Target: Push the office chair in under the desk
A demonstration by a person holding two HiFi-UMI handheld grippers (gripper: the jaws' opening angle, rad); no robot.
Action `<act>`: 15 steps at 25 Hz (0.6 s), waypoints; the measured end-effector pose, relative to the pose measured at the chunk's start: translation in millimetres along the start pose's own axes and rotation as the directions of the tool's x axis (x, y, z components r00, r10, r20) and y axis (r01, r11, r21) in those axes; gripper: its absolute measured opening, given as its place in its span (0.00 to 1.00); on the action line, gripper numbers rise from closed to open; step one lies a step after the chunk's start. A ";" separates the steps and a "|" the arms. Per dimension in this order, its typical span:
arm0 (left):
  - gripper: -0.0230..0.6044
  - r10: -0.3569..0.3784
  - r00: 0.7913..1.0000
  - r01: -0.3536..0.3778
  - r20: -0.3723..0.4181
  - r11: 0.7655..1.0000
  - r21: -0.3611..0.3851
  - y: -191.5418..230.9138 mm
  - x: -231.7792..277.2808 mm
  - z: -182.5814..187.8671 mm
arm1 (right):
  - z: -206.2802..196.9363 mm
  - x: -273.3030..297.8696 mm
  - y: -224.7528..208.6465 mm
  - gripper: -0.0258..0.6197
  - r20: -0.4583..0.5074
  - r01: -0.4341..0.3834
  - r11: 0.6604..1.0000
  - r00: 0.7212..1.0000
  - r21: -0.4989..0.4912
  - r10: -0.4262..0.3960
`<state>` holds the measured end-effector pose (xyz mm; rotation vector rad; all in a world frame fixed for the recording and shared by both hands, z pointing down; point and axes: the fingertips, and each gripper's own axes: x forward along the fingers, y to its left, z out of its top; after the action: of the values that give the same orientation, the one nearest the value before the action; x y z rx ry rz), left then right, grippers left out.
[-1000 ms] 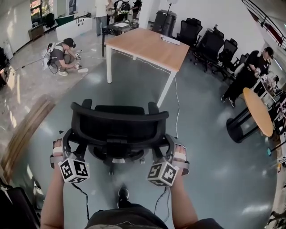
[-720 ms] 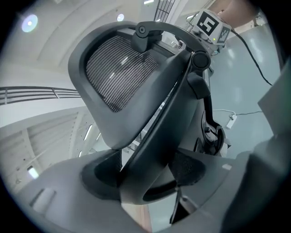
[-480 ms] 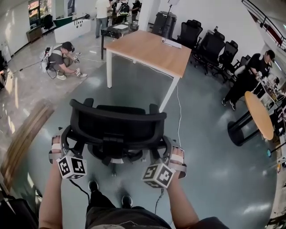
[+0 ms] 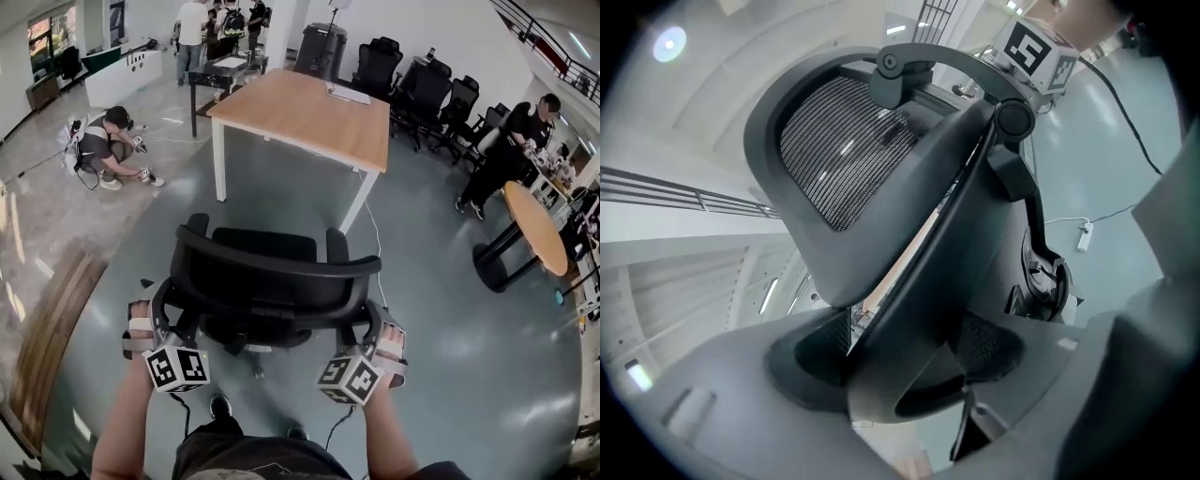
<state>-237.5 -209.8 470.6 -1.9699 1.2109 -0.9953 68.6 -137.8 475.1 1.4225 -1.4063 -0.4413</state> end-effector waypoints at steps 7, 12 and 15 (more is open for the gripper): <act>0.59 -0.018 1.000 0.018 0.025 1.000 0.019 28.1 43.0 -13.4 | 25.2 36.1 -6.5 0.46 -0.117 0.084 0.996 0.990 0.011 -0.083; 0.59 -0.027 0.999 0.025 0.047 0.999 0.035 43.4 80.0 -18.6 | 38.7 67.1 -11.7 0.46 -0.153 0.125 0.992 0.981 0.024 -0.120; 0.59 -0.040 0.998 0.038 0.057 0.999 0.038 55.8 104.3 -26.0 | 52.9 85.1 -12.5 0.46 -0.166 0.130 0.991 0.978 0.026 -0.124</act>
<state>-253.4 -329.8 468.7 -1.9866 1.1186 -0.9662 51.9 -237.4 477.2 1.5484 -1.2009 -0.3719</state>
